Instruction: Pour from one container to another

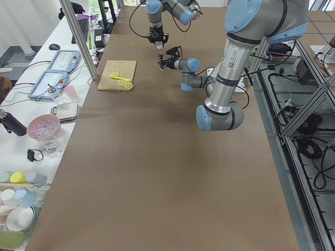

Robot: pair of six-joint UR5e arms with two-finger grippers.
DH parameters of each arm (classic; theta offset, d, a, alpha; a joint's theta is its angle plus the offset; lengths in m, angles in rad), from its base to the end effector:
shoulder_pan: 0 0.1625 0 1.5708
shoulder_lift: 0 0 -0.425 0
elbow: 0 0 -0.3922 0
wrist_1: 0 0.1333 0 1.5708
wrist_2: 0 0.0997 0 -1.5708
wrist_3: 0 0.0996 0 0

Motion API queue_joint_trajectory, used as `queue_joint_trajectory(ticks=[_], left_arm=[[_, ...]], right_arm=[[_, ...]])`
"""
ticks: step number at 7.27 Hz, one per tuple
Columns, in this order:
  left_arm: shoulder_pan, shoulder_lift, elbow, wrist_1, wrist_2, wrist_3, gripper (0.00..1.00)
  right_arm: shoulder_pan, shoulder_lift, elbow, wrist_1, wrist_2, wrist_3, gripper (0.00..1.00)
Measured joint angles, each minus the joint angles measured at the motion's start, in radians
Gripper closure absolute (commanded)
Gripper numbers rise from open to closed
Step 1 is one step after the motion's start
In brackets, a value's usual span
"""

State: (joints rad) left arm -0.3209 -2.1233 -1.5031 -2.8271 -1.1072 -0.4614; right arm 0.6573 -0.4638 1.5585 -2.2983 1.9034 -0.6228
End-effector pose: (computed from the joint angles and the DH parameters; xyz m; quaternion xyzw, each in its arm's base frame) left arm 0.5521 -0.3709 0.2281 0.5998 0.4648 0.0787 0.6465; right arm -0.4821 -0.4993 0.0561 0.1546 -0.1871 -0.6954 0.6764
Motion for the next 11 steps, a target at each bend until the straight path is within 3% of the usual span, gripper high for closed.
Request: queue_joint_trajectory(ticks=[11], left_arm=[[-0.011,0.018,-0.008,-0.072,-0.006,0.015,1.0]], right_arm=[[-0.029,0.082,-0.092,-0.027,-0.046,-0.056,1.0]])
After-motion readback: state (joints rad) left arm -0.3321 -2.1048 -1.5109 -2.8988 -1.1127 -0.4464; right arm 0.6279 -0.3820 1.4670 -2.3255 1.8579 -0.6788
